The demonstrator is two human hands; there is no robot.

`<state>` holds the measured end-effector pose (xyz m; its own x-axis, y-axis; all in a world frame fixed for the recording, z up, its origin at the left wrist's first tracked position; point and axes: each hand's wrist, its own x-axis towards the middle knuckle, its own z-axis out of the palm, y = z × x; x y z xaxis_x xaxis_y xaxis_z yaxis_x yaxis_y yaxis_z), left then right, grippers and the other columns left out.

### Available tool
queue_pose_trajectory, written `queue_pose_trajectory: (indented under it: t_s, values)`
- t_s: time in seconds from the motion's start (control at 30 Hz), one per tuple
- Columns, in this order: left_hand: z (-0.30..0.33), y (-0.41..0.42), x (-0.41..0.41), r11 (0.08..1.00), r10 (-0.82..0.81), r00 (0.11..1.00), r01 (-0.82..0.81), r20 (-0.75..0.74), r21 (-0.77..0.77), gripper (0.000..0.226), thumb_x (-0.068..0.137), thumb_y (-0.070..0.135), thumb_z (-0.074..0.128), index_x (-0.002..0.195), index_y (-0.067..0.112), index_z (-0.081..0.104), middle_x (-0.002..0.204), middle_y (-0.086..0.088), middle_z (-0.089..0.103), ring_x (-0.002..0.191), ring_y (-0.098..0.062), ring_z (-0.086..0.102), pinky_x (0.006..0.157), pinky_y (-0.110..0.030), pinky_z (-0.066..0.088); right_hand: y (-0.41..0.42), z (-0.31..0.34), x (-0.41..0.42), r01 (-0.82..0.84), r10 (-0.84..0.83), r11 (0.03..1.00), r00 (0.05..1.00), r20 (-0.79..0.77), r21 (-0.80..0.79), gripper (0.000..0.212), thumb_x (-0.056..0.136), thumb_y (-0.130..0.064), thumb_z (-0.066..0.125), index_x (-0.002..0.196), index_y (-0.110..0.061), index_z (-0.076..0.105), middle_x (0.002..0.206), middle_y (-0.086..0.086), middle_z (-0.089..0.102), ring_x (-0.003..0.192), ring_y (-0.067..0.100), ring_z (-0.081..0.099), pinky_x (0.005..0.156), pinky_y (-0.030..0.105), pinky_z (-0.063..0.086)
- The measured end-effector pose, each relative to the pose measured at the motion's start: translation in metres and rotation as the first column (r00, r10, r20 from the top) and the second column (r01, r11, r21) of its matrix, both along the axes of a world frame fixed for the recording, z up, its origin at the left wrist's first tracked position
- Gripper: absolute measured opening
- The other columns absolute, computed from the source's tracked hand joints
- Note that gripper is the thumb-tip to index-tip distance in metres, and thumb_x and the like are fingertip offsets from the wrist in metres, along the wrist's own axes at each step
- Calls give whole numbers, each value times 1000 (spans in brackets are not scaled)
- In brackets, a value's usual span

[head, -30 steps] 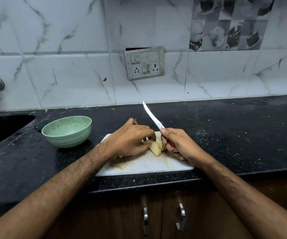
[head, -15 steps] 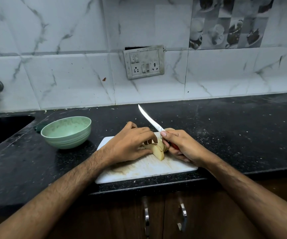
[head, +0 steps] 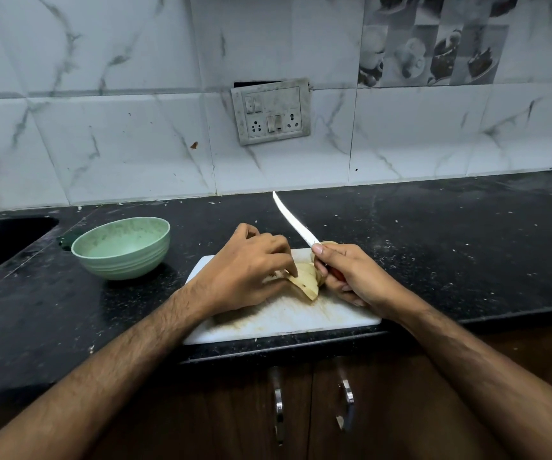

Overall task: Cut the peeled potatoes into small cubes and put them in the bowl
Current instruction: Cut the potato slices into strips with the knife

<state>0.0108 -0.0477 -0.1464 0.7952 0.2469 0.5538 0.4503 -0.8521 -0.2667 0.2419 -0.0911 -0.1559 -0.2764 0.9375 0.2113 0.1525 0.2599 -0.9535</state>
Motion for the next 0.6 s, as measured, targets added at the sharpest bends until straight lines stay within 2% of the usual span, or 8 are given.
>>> queue_pose_trajectory:
  t_s: [0.1, 0.2, 0.27, 0.33, 0.47, 0.6]
  values:
    - [-2, -12, -7, 987, 22, 999, -29, 43, 159, 5, 93, 24, 66, 90, 22, 70, 87, 6, 61, 70, -18, 58, 82, -42, 39, 0, 0, -1, 18, -18, 1000, 1000, -2, -10, 41, 104, -38, 44, 78, -6, 50, 49, 5, 29, 33, 12, 16, 32, 15, 19]
    - [-6, -24, -18, 972, 70, 997, -60, -34, 229, 12, 94, 7, 63, 89, 18, 65, 82, 3, 56, 66, -20, 53, 83, -43, 41, -1, 2, -3, 36, -36, 999, 999, 26, -10, 42, 104, -38, 44, 78, -6, 51, 49, 6, 30, 33, 13, 17, 32, 15, 19]
    - [-8, -28, -26, 985, 49, 993, -30, -104, 172, 19, 90, 0, 58, 95, 17, 66, 86, 3, 57, 70, -19, 55, 84, -40, 40, -4, 5, -5, 42, -41, 999, 997, 68, -12, 43, 104, -39, 44, 78, -6, 51, 50, 7, 30, 33, 13, 18, 32, 16, 19]
    - [-10, -30, -33, 999, 3, 992, 1, -129, 36, 25, 89, 1, 56, 103, 18, 68, 94, 4, 62, 80, -16, 58, 83, -38, 39, -9, 11, -7, 57, -55, 998, 989, 138, -12, 43, 105, -39, 43, 77, -8, 51, 50, 7, 32, 33, 14, 20, 32, 16, 21]
    - [-17, -35, -44, 979, -37, 999, 31, -25, -204, 16, 98, 29, 64, 108, 21, 73, 102, 8, 67, 92, -7, 60, 81, -33, 44, -25, 23, -9, 114, -109, 993, 921, 375, 9, 42, 104, -39, 45, 75, -10, 55, 48, -2, 39, 38, 11, 30, 37, 20, 26]
    - [-21, -38, -44, 953, -16, 998, 36, 67, -300, 25, 95, 43, 65, 102, 21, 75, 101, 8, 68, 92, -8, 63, 82, -33, 48, -51, 35, -3, 141, -79, 988, 809, 582, -61, 42, 102, -42, 47, 72, -14, 58, 49, -2, 46, 38, 14, 35, 36, 21, 28]
